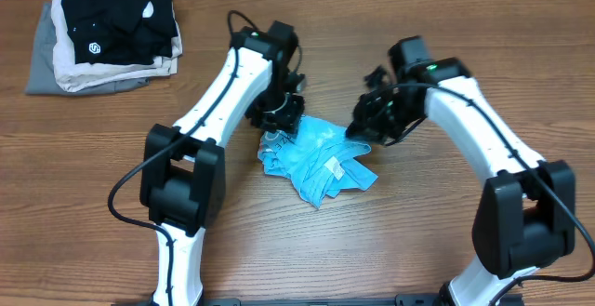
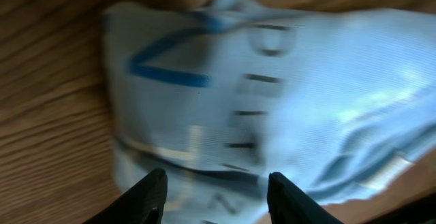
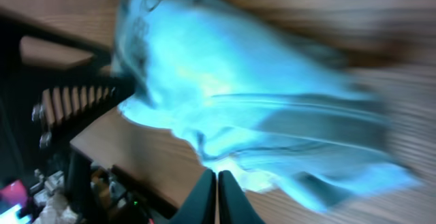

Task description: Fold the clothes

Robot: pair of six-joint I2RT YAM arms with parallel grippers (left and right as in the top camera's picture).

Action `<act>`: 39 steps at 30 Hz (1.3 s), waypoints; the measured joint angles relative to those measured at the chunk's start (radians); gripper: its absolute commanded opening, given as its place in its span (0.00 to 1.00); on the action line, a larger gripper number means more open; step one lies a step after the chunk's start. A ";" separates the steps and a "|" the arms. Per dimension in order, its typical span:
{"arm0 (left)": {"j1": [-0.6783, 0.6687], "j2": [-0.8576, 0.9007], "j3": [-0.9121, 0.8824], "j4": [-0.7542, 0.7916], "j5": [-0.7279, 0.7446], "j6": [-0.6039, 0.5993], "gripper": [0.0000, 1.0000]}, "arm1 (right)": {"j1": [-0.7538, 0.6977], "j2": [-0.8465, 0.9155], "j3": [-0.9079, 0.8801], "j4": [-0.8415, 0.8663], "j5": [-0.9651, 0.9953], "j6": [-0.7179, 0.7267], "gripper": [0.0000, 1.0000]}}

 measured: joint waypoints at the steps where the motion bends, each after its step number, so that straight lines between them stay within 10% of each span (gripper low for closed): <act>1: 0.015 0.000 -0.011 0.009 0.000 -0.003 0.49 | 0.020 0.000 -0.014 0.027 -0.017 0.003 0.06; 17: 0.085 0.000 -0.241 0.159 0.023 0.046 0.48 | 0.055 0.059 -0.327 0.197 -0.126 0.107 0.04; 28: 0.172 -0.007 -0.195 -0.052 -0.242 -0.060 0.53 | -0.186 0.059 -0.243 0.010 0.053 0.086 0.04; 39: 0.140 -0.007 -0.032 -0.090 -0.282 -0.070 0.58 | 0.033 0.028 -0.043 0.182 -0.144 0.002 0.04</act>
